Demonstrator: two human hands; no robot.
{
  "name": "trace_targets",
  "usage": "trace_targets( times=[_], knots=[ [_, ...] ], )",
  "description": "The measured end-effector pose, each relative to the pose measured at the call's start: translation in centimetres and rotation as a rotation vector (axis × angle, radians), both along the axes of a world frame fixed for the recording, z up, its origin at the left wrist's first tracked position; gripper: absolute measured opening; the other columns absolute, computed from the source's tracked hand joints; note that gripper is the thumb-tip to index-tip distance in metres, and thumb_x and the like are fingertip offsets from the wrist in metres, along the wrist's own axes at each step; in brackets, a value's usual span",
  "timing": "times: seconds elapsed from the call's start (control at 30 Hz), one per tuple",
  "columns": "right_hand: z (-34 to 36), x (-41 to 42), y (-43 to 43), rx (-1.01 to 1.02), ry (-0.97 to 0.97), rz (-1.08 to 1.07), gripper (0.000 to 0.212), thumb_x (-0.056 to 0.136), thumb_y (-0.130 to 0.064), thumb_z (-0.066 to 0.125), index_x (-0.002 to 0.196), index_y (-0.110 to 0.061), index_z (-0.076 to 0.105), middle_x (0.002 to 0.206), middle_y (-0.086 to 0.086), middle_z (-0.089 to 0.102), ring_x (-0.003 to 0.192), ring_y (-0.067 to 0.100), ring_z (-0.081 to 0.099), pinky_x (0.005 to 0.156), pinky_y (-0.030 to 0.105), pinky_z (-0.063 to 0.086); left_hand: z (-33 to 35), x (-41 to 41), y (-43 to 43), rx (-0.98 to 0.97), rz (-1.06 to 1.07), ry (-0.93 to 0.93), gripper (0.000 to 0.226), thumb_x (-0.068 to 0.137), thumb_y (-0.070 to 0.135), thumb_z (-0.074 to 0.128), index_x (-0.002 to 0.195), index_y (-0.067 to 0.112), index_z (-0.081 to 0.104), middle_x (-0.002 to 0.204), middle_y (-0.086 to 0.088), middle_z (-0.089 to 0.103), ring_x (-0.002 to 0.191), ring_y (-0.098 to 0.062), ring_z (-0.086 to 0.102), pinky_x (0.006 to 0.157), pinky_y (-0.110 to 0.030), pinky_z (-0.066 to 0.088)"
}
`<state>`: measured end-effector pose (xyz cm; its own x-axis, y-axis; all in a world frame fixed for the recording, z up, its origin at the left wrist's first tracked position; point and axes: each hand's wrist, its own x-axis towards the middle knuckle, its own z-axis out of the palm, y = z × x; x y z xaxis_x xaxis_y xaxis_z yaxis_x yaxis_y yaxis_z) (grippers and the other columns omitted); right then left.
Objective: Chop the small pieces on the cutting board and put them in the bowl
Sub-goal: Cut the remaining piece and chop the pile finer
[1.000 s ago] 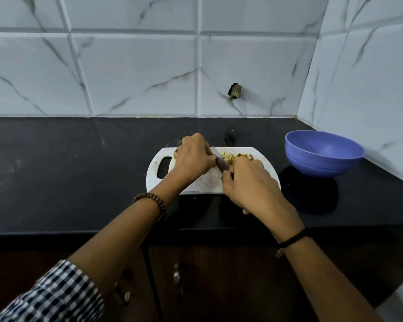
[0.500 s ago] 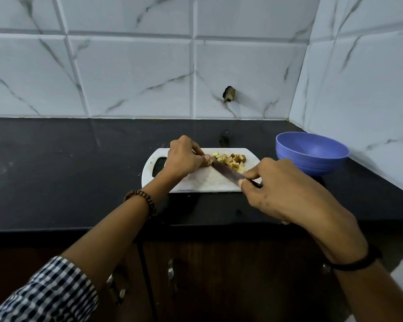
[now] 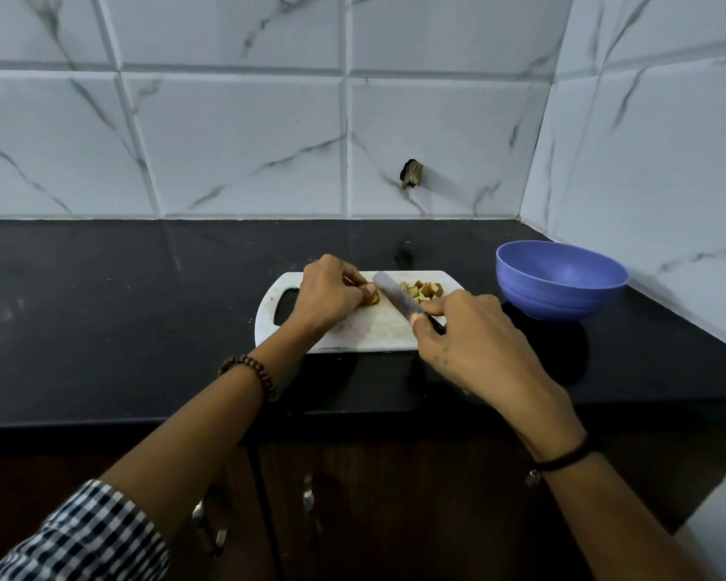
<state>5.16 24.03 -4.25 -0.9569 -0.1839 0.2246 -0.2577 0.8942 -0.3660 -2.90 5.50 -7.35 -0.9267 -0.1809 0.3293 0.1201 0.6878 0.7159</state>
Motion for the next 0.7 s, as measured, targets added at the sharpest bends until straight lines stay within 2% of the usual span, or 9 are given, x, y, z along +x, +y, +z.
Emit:
trace_targets(
  times=[0.03,0.1,0.17,0.2,0.3,0.43,0.57,0.63,0.7],
  knots=[
    [-0.1,-0.1,0.0,-0.009,0.002,0.003,0.035,0.099,-0.043,0.046,0.126,-0.027,0.062,0.087,0.0,0.039,0.068,0.016,0.054,0.066,0.032,0.049,0.0,-0.1,-0.1,0.005,-0.002,-0.001,0.014,0.089,0.025,0.071,0.085,0.014,0.078,0.077,0.0,0.072,0.067,-0.004,0.061,0.047,-0.004,0.04],
    [-0.3,-0.2,0.1,-0.026,0.019,0.011,0.035,0.099,-0.043,0.047,0.126,-0.027,0.062,0.086,-0.001,0.047,0.066,0.011,0.054,0.059,0.028,0.043,0.1,-0.1,-0.2,0.012,0.012,-0.008,0.022,0.095,0.025,0.063,0.083,0.012,0.077,0.078,-0.006,0.071,0.063,-0.008,0.059,0.052,-0.014,0.046],
    [-0.5,-0.4,0.1,-0.033,0.04,0.013,0.034,0.099,-0.044,0.047,0.126,-0.027,0.061,0.079,-0.004,0.052,0.061,0.007,0.051,0.05,0.024,0.037,0.1,-0.2,-0.5,-0.006,0.032,-0.007,0.026,0.099,0.023,0.057,0.089,0.008,0.075,0.086,-0.008,0.073,0.076,-0.017,0.065,0.066,-0.028,0.051],
    [-0.5,-0.4,0.1,-0.036,0.048,0.014,0.035,0.099,-0.044,0.047,0.127,-0.028,0.061,0.078,-0.004,0.053,0.059,0.006,0.049,0.049,0.023,0.035,0.1,-0.2,-0.7,-0.019,0.038,-0.004,0.023,0.099,0.019,0.056,0.093,0.007,0.075,0.092,-0.007,0.073,0.085,-0.019,0.066,0.07,-0.03,0.051],
    [-0.6,-0.2,-0.4,-0.022,0.066,0.028,0.037,0.099,-0.047,0.046,0.127,-0.028,0.061,0.088,-0.001,0.054,0.063,0.006,0.049,0.049,0.025,0.034,0.3,-0.2,-1.4,-0.072,0.051,0.009,0.018,0.096,0.009,0.057,0.103,0.009,0.074,0.102,-0.004,0.071,0.094,-0.016,0.064,0.077,-0.025,0.048],
    [-0.7,0.3,-1.2,0.052,0.005,0.07,0.036,0.1,-0.046,0.046,0.126,-0.026,0.06,0.089,-0.002,0.045,0.064,0.004,0.044,0.048,0.022,0.029,0.5,0.4,-2.5,-0.158,0.072,0.067,0.018,0.093,0.007,0.061,0.106,0.008,0.073,0.102,-0.005,0.072,0.088,-0.015,0.064,0.08,-0.026,0.052],
    [-0.8,0.3,-0.9,0.086,-0.002,0.034,0.037,0.1,-0.046,0.044,0.13,-0.027,0.057,0.085,-0.002,0.04,0.063,0.003,0.039,0.049,0.022,0.028,0.0,1.1,-4.2,-0.242,0.125,0.101,0.017,0.087,0.016,0.069,0.103,0.017,0.075,0.094,0.004,0.073,0.097,-0.016,0.063,0.084,-0.036,0.055],
    [-0.8,0.1,-0.7,0.098,0.018,0.005,0.037,0.1,-0.046,0.044,0.128,-0.027,0.058,0.078,-0.005,0.038,0.063,0.004,0.041,0.051,0.025,0.033,-0.1,1.6,-5.1,-0.266,0.161,0.105,0.015,0.083,0.022,0.073,0.097,0.023,0.076,0.091,0.011,0.073,0.105,-0.017,0.058,0.083,-0.042,0.054],
    [-0.6,-0.1,-0.3,0.101,0.02,-0.014,0.037,0.1,-0.045,0.045,0.128,-0.026,0.059,0.081,-0.003,0.041,0.064,0.007,0.045,0.057,0.029,0.039,-0.3,1.9,-5.7,-0.273,0.169,0.108,0.011,0.083,0.026,0.074,0.093,0.025,0.076,0.092,0.014,0.072,0.107,-0.018,0.052,0.082,-0.042,0.052]
  ],
)
